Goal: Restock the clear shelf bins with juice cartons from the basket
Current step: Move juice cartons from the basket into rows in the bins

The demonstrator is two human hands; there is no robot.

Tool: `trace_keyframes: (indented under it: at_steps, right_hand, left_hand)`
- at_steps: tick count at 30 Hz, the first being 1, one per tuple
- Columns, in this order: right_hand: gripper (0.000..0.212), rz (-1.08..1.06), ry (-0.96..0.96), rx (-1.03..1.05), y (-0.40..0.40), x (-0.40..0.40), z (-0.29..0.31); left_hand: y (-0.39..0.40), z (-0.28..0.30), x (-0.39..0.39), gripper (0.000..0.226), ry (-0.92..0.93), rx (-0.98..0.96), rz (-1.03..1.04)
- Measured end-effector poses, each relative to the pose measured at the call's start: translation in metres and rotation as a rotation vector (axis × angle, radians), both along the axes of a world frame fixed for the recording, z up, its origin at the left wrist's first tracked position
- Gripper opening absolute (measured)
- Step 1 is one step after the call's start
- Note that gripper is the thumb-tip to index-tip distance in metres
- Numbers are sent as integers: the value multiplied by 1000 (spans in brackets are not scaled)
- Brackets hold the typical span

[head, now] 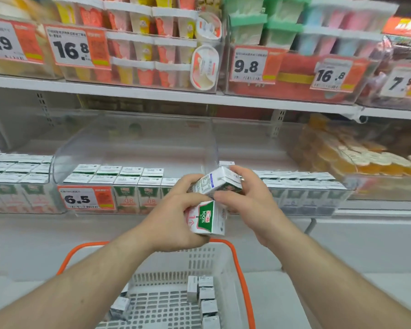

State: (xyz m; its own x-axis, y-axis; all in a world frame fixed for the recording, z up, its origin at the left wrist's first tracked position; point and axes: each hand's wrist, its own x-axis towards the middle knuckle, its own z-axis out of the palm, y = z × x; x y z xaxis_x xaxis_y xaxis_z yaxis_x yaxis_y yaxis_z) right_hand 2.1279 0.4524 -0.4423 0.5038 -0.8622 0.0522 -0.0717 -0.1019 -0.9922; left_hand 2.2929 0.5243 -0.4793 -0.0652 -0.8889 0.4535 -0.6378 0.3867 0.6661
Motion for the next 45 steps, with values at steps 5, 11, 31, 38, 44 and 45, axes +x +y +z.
trace_keyframes:
  at_steps: [5, 11, 31, 38, 44, 45]
  right_hand:
    - [65, -178, 65, -116, -10, -10, -5]
    - [47, -308, 203, -396, -22, -21, 7]
    - [41, -458, 266, -406, -129, -25, 18]
    - [47, -298, 438, -233, -185, -19, 6]
    - [40, -71, 748, -202, -192, -4, 1]
    - [35, -42, 762, -175, -191, 0, 1]
  left_hand:
    - [-18, 1, -16, 54, -180, -16, 61]
    - [-46, 1, -28, 61, -365, -85, 180]
    - [-66, -20, -42, 52, -624, 121, 350]
    - [-69, -28, -38, 47, -560, 46, 355]
    - [-66, -24, -41, 51, -540, 74, 339]
    - [-65, -24, -41, 52, -534, 88, 329]
